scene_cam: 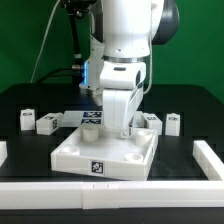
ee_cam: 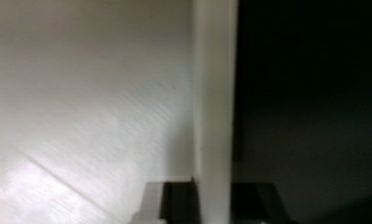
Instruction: Assemble one leg
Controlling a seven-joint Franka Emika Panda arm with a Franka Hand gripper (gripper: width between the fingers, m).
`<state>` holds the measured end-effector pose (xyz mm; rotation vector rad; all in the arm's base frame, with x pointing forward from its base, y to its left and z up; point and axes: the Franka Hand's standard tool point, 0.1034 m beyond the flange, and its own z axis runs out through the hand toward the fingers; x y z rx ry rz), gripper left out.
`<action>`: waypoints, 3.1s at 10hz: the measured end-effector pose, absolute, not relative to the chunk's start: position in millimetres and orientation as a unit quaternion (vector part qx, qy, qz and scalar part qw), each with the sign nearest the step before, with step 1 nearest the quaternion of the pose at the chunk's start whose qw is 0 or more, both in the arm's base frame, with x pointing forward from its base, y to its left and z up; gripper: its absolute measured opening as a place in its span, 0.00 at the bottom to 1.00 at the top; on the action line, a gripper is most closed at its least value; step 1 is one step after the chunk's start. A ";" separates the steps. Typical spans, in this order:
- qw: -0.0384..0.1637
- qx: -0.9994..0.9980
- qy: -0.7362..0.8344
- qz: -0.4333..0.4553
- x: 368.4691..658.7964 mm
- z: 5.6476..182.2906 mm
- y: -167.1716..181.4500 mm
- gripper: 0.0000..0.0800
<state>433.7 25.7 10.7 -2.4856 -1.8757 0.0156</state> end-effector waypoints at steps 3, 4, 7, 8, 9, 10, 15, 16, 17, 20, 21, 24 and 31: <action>0.014 -0.798 -0.602 0.005 433.8 10.8 25.7 0.07; 0.014 -0.788 -0.616 0.007 434.9 10.9 25.9 0.07; 0.006 -0.719 -0.695 0.001 458.1 10.4 43.6 0.08; 0.004 -0.719 -0.695 -0.001 461.3 10.4 49.1 0.08; 0.003 -0.724 -0.690 -0.003 465.2 10.4 55.9 0.08; 0.002 -0.728 -0.685 -0.005 469.1 10.4 61.2 0.08; 0.000 -0.715 -0.699 -0.006 471.4 10.3 64.6 0.08; -0.001 -0.713 -0.701 -0.007 474.7 10.4 71.7 0.08; 0.000 -0.710 -0.704 -0.007 477.7 10.4 77.6 0.08; -0.001 -0.708 -0.706 -0.008 481.7 10.3 81.8 0.08; -0.001 -0.708 -0.706 -0.008 481.5 10.2 81.6 0.17; -0.001 -0.708 -0.706 -0.008 481.3 10.0 81.2 0.34; -0.001 -0.708 -0.706 -0.007 480.5 9.7 81.1 0.81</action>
Offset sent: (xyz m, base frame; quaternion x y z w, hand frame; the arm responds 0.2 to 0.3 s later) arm 0.0000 0.0000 0.0000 0.0000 0.0000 0.0000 1.0000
